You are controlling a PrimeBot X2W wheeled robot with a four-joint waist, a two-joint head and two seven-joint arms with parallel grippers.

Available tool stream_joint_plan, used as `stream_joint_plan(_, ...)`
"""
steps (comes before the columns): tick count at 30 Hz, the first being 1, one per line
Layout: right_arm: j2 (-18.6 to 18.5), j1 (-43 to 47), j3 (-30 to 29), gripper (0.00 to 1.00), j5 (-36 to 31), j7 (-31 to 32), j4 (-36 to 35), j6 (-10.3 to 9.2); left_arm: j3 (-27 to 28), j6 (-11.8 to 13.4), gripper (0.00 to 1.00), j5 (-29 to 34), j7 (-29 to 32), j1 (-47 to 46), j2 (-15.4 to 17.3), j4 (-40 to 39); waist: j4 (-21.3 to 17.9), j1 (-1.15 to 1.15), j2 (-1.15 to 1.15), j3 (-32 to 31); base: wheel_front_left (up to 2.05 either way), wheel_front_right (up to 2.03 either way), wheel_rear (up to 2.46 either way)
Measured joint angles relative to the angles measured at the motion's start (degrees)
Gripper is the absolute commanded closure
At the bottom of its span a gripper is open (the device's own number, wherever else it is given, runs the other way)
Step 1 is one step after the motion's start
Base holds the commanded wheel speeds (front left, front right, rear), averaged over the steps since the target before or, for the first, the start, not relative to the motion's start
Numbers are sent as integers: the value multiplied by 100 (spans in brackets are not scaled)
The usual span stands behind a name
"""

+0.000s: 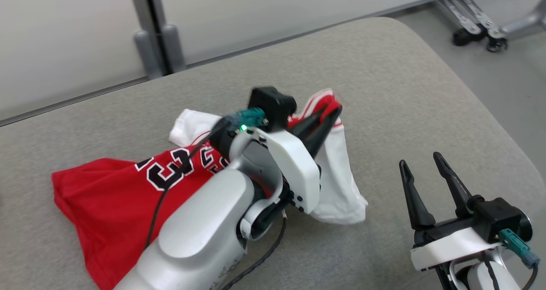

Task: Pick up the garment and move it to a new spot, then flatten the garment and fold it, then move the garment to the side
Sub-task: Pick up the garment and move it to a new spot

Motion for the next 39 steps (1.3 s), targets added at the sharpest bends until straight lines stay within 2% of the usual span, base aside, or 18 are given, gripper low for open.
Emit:
stream_joint_plan(1, 7, 4, -21, 0, 9, 0, 12, 0, -203, 38, 100, -137, -135, -47, -3, 253, -88, 0, 0, 29, 0, 0, 0)
stream_joint_plan(2, 19, 9, -32, 0, 9, 0, 16, 0, -417, 99, 96, -279, -242, -100, -8, 527, -168, 0, 0, 58, 0, 0, 0)
stream_joint_plan(4, 41, 16, -21, 0, 11, 0, 42, 0, -723, 189, 37, -382, -510, -139, -5, 1062, -299, 0, 0, 110, 0, 0, 0)
stream_joint_plan(5, 55, 19, -12, 0, 16, 0, 49, 0, -827, 215, 0, -491, -634, -138, 1, 1282, -352, 0, 0, 131, 0, 0, 0)
stream_joint_plan(11, 91, 108, -142, 0, 8, 0, 47, 0, -1152, 378, 0, -682, -1505, -114, 8, 2117, -262, 0, 0, 143, 0, 0, 0)
stream_joint_plan(15, 64, 176, -225, 0, -63, 0, 0, 0, -1057, 488, 0, -648, -2297, 165, 22, 2205, -7, 0, 0, 34, 0, 0, 0)
stream_joint_plan(18, -7, 247, -244, 0, -130, 0, -49, 0, -849, 716, 0, -546, -2591, 625, 283, 2059, 223, 0, 0, -87, 0, 0, 0)
stream_joint_plan(21, -92, 326, -289, 0, -179, 0, -140, 0, -432, 1001, 0, -432, -2652, 1219, 660, 1646, 469, 0, 0, -223, 0, 0, 0)
stream_joint_plan(24, -190, 454, -350, 0, -216, 0, -218, 0, 332, 1322, 0, -33, -2661, 1931, 961, 829, 742, 0, 0, -353, 0, 0, 0)
stream_joint_plan(28, -300, 645, -465, 0, -272, 0, -304, 0, 1300, 1580, 0, 580, -2670, 3012, 1121, 67, 1113, 0, 0, -497, 0, 0, 0)
stream_joint_plan(29, -300, 645, -465, 0, -272, 0, -304, 0, 1300, 1580, 0, 580, -2670, 3012, 1121, 67, 1113, 0, 0, -497, 0, 0, 0)
stream_joint_plan(32, -328, 784, -569, 0, -308, 0, -319, 0, 1867, 1548, 0, 1043, -2671, 3650, 1063, -207, 1373, 0, 0, -587, 0, 0, 0)
stream_joint_plan(39, -286, 1089, -772, 0, -357, 0, -255, 0, 2792, 995, 0, 1659, -2671, 4587, 614, -151, 1784, 0, 0, -792, 0, 0, 0)
